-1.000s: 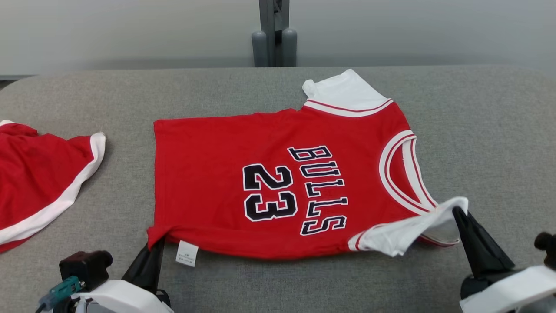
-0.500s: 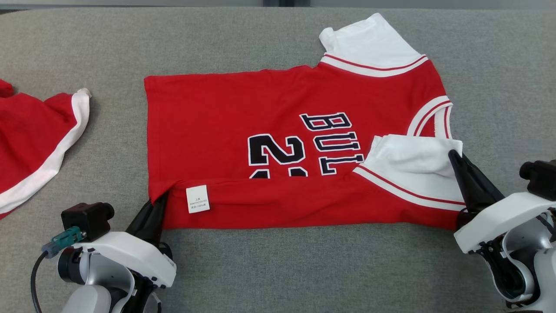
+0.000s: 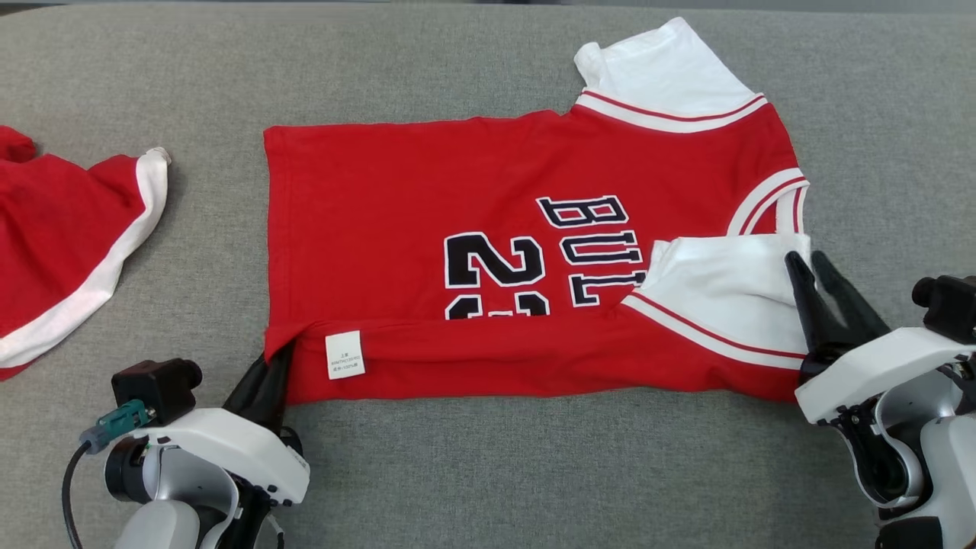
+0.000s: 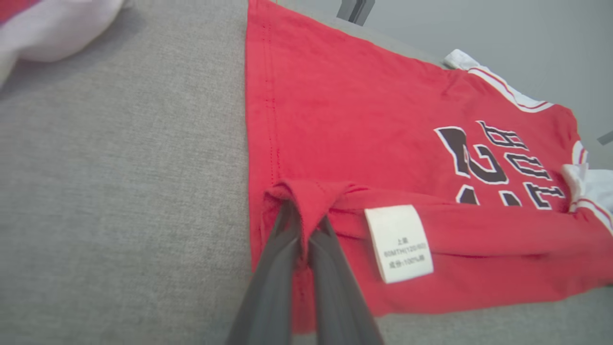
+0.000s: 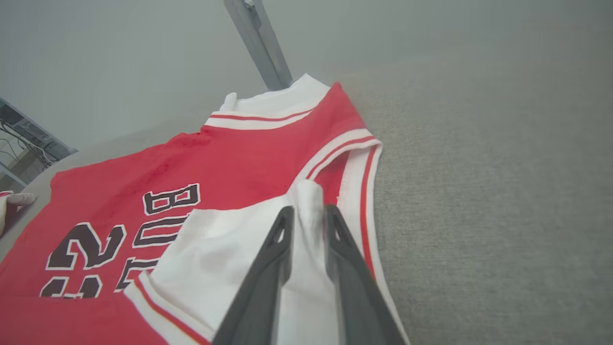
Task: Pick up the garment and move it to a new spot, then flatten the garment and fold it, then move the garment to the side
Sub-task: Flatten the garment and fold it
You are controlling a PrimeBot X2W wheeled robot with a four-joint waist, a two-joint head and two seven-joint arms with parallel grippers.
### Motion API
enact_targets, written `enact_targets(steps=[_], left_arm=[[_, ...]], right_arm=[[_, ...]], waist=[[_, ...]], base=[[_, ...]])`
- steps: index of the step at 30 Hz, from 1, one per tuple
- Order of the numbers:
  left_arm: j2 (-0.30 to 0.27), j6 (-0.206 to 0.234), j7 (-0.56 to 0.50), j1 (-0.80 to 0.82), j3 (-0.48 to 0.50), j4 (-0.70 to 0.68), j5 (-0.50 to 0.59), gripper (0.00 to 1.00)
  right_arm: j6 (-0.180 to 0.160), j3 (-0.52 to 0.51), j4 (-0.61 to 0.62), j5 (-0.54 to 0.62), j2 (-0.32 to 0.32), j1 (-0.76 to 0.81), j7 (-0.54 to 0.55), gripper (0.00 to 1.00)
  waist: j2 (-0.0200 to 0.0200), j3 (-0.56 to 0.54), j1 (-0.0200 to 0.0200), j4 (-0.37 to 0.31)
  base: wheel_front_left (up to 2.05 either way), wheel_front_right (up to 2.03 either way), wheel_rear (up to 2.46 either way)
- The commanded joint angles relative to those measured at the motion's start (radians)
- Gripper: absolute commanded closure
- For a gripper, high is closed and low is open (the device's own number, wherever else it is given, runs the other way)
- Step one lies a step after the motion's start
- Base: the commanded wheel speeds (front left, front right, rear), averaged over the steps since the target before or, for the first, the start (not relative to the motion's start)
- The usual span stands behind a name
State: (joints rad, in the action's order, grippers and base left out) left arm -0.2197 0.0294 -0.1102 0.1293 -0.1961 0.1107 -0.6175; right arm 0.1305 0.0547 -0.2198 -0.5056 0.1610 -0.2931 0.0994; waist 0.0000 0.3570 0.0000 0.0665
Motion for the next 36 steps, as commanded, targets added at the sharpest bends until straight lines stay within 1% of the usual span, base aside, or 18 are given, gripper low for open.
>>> enact_targets(steps=[1,3,4,9,13,18,21,25,28,30,36], left_arm=[[-0.004,0.017,0.015,-0.014,0.009,0.005,0.005,0.0],[0.003,0.031,0.036,-0.025,0.019,0.002,0.005,0.0],[0.003,0.031,0.036,-0.025,0.019,0.002,0.005,0.0],[0.021,0.07,0.089,-0.049,0.05,-0.017,0.007,0.0],[0.027,0.104,0.153,-0.035,0.07,-0.028,0.038,0.0],[0.032,0.132,0.259,0.008,0.085,-0.012,0.084,0.0],[0.035,0.14,0.317,0.02,0.082,0.014,0.119,0.0],[0.042,0.13,0.357,0.015,0.082,0.031,0.155,0.0],[0.025,0.138,0.368,-0.022,0.066,0.052,0.213,0.0],[0.025,0.135,0.369,-0.041,0.053,0.054,0.231,0.0],[0.02,0.149,0.348,-0.08,0.018,0.061,0.26,0.0]], right_arm=[[0.001,-0.011,-0.005,0.003,0.006,0.009,-0.033,0.0],[0.001,-0.027,0.004,0.012,0.002,0.026,-0.062,0.0],[0.001,-0.027,0.004,0.012,0.002,0.026,-0.062,0.0],[0.001,-0.075,0.05,0.042,-0.019,0.072,-0.125,0.0],[0.001,-0.1,0.09,0.111,-0.033,0.107,-0.176,0.0],[0.001,-0.097,0.128,0.213,-0.053,0.138,-0.243,0.0],[0.001,-0.089,0.133,0.269,-0.066,0.158,-0.273,0.0],[0.001,-0.081,0.131,0.319,-0.081,0.19,-0.302,0.0],[0.0,-0.068,0.118,0.338,-0.09,0.23,-0.307,0.0],[0.0,-0.065,0.115,0.343,-0.095,0.249,-0.303,0.0],[0.0,-0.067,0.105,0.341,-0.103,0.292,-0.288,0.0]], waist=[[0.0,-0.024,0.0,-0.001],[0.0,-0.043,0.0,0.0],[0.0,-0.043,0.0,0.0],[0.0,-0.094,0.0,-0.001],[0.0,-0.134,0.0,-0.003],[0.0,-0.173,0.0,-0.012],[0.0,-0.197,0.0,-0.021],[0.0,-0.223,0.0,-0.028],[0.0,-0.249,0.0,-0.032],[0.0,-0.259,0.0,-0.033],[0.0,-0.267,0.0,-0.029]], base=[[0.0,0.0,0.0],[0.0,0.0,0.0],[0.0,0.0,0.0],[0.0,0.0,0.0],[0.0,0.0,0.0],[0.0,0.0,0.0],[0.0,0.0,0.0],[0.0,0.0,0.0],[0.0,0.0,0.0],[0.0,0.0,0.0],[0.0,0.0,0.0]])
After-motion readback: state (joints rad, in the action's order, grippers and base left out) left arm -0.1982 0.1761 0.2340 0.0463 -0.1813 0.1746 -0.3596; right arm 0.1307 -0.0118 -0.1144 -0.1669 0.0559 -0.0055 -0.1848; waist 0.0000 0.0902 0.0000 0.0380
